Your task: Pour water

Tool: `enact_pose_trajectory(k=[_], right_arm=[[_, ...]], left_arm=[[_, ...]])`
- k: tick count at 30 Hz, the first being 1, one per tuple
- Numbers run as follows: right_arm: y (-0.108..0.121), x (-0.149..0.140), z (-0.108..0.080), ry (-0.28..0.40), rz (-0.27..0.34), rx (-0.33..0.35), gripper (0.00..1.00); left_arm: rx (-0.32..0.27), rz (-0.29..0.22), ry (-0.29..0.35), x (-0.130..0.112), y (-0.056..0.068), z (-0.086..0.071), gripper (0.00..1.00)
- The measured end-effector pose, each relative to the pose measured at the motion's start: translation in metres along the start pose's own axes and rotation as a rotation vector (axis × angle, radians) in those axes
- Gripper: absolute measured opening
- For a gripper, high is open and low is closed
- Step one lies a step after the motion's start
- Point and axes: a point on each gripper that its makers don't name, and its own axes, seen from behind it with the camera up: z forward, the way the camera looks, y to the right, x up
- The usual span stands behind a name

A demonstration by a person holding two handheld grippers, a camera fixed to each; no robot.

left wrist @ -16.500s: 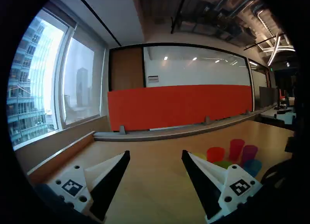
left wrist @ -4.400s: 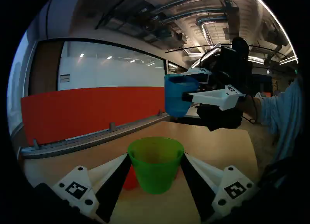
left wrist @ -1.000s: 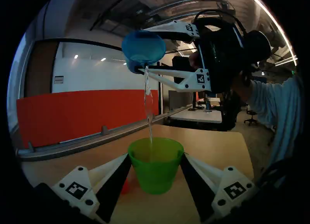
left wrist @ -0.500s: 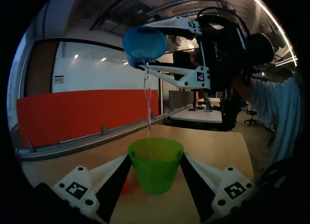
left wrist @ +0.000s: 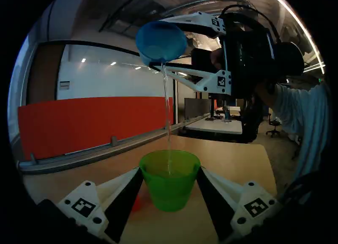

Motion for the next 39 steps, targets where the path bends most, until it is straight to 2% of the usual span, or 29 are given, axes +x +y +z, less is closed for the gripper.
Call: enact_pose_trajectory(k=[5,14,20,23,30,39], right_arm=[[0.002,0.004,0.000,0.000,-0.035,-0.008,0.91],[-0.001,0.009,0.000,0.005,-0.054,-0.004,0.91],[-0.005,0.007,-0.001,0.004,-0.029,-0.003,0.91],[-0.008,0.003,-0.003,-0.002,0.022,0.002,0.91],[-0.024,-0.007,-0.007,-0.013,0.224,0.034,0.91],[-0.028,0.002,-0.020,0.010,0.565,0.051,0.91]], left_arm=[[-0.002,-0.002,0.001,0.000,0.000,0.001,0.86],[-0.001,-0.004,0.003,0.001,0.000,0.001,0.86],[0.003,0.000,0.007,0.002,-0.002,0.002,0.86],[0.004,0.002,0.011,0.004,-0.003,0.001,0.86],[0.009,0.006,0.017,0.007,-0.004,-0.001,0.86],[0.022,0.013,0.020,0.011,-0.008,-0.004,0.86]])
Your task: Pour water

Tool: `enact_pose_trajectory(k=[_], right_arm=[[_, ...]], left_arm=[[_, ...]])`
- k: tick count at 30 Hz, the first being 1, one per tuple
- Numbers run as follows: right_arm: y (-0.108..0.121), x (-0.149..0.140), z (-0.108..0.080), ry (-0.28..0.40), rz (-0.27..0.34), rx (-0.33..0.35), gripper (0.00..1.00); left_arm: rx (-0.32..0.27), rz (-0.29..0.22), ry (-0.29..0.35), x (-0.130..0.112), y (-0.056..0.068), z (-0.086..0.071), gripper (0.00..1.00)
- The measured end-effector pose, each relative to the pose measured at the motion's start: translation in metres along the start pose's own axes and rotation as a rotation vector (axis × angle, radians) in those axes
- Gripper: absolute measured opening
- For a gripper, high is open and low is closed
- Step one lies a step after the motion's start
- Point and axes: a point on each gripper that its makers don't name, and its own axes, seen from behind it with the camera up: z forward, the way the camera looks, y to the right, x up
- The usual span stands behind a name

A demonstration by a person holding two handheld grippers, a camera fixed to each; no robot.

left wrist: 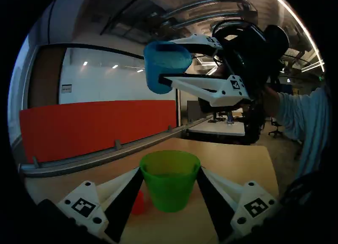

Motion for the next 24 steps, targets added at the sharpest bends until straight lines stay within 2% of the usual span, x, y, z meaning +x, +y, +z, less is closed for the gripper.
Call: enact_pose_trajectory(k=[11,20,24], right_arm=[[-0.021,0.017,-0.012,0.025,0.403,0.055,0.91],[-0.027,0.030,-0.015,0.051,0.809,0.106,0.91],[-0.027,0.036,-0.016,0.066,0.957,0.134,0.91]], left_arm=[[0.006,0.011,0.005,0.006,-0.001,-0.002,0.86],[0.011,0.015,0.007,0.008,-0.001,-0.004,0.86],[0.012,0.019,0.006,0.008,-0.001,-0.005,0.86]])
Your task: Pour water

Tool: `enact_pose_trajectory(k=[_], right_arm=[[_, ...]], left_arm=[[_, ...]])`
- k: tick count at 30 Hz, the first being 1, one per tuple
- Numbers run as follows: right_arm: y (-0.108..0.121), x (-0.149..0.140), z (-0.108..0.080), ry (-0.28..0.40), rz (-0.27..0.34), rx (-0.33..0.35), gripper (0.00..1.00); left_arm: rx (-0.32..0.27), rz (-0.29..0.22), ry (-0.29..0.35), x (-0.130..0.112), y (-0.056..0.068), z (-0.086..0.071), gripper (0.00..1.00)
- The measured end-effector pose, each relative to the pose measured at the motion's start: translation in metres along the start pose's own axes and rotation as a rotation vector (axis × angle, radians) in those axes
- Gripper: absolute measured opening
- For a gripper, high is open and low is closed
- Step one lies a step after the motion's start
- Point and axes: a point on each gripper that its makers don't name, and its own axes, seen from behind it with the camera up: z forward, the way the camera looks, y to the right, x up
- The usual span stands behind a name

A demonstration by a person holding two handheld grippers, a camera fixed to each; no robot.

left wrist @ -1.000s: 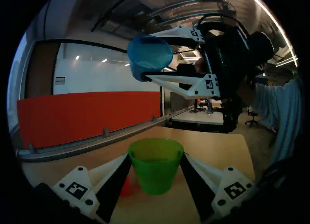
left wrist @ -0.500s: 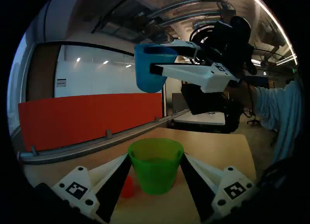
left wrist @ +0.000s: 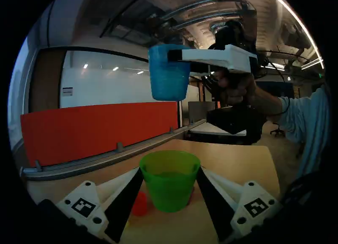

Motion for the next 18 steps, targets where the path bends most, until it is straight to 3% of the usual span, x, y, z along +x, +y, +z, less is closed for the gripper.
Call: enact_pose_trajectory(k=[4,18], right_arm=[[0.000,0.000,-0.001,0.000,0.061,0.012,0.91],[0.008,-0.011,-0.015,-0.022,0.057,-0.004,0.91]], left_arm=[[0.001,0.000,-0.001,0.000,0.000,0.000,0.86],[0.021,0.009,-0.016,-0.003,-0.006,-0.005,0.86]])
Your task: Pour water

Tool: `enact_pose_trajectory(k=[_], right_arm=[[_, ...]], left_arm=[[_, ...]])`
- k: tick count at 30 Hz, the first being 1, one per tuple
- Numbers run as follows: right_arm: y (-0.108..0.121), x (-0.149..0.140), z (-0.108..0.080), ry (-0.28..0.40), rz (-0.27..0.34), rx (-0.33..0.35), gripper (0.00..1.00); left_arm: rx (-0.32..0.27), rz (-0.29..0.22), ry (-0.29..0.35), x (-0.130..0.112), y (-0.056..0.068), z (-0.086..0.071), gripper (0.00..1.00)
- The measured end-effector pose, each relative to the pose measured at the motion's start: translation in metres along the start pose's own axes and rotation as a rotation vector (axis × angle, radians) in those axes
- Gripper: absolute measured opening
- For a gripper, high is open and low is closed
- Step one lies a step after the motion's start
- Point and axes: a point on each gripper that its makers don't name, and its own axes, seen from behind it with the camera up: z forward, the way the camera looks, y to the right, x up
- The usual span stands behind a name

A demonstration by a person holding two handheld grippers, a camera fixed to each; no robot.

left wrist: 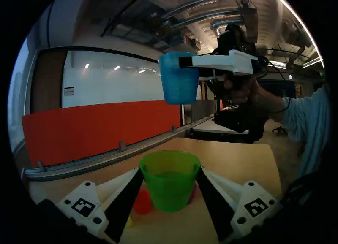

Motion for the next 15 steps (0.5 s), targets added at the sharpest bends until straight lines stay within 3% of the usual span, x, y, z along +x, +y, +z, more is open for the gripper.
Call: enact_pose_trajectory(k=[15], right_arm=[[0.014,-0.020,-0.028,-0.008,0.004,-0.036,0.91]], left_arm=[[0.025,0.007,-0.038,-0.012,-0.011,-0.014,0.86]])
